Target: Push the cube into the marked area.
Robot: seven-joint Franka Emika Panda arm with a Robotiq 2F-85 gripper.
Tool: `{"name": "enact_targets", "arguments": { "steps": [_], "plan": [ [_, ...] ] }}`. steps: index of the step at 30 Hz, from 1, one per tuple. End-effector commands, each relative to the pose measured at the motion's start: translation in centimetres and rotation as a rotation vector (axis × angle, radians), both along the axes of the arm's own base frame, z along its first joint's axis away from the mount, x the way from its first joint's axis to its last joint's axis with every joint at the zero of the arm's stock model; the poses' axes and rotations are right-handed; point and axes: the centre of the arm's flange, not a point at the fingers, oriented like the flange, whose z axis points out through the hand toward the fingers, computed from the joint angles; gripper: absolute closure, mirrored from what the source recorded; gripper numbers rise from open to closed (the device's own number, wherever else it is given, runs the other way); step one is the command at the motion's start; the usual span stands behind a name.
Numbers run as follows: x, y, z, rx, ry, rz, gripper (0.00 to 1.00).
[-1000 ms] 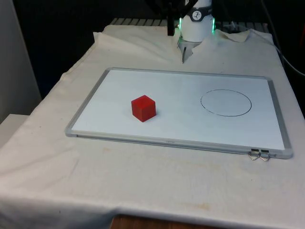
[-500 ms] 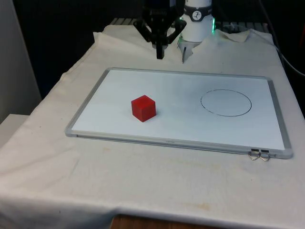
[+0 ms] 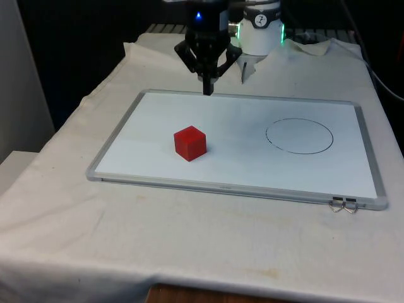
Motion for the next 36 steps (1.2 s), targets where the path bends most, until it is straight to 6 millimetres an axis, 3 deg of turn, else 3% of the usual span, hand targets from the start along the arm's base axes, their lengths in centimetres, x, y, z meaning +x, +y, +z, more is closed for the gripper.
{"name": "enact_targets", "arguments": {
  "steps": [1, 13, 22, 36],
  "plan": [
    [0.0, -0.2, -0.3, -0.010, -0.010, -0.015, 1.00],
    [0.2, -0.8, -2.3, -0.024, -0.034, -0.080, 1.00],
    [0.6, -1.0, -2.1, -0.046, -0.050, -0.103, 1.00],
    [2.0, -4.2, -6.3, -0.040, -0.063, -0.165, 1.00]
  ]
}}
